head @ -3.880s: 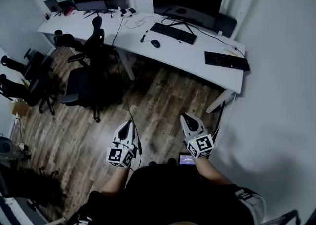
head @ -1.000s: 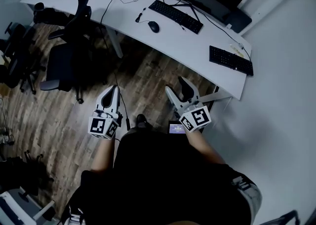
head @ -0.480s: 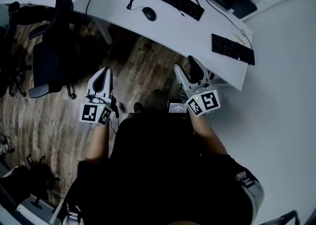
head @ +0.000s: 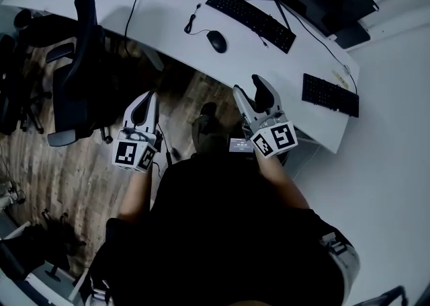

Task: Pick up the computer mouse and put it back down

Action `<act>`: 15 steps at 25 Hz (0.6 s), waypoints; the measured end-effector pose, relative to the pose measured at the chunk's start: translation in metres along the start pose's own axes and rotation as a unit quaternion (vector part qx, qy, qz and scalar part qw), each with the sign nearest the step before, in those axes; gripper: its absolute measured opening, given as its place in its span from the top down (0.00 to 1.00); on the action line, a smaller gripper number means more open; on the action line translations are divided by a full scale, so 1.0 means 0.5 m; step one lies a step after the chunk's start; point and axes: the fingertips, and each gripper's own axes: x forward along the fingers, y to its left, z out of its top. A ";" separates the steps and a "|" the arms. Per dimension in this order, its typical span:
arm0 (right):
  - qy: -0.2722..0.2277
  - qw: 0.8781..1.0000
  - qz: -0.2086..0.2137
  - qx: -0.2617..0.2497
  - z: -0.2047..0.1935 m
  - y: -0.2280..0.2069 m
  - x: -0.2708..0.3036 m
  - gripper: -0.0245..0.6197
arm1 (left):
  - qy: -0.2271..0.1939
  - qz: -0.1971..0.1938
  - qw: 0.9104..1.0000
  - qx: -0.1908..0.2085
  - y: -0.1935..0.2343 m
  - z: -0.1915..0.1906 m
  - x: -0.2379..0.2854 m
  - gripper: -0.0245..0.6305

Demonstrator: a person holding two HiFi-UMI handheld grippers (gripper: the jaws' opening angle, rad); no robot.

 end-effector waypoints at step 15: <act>0.035 0.999 0.029 0.028 -0.048 -0.233 0.315 0.59 | 0.026 0.001 1.000 -0.015 0.148 0.023 0.374 0.97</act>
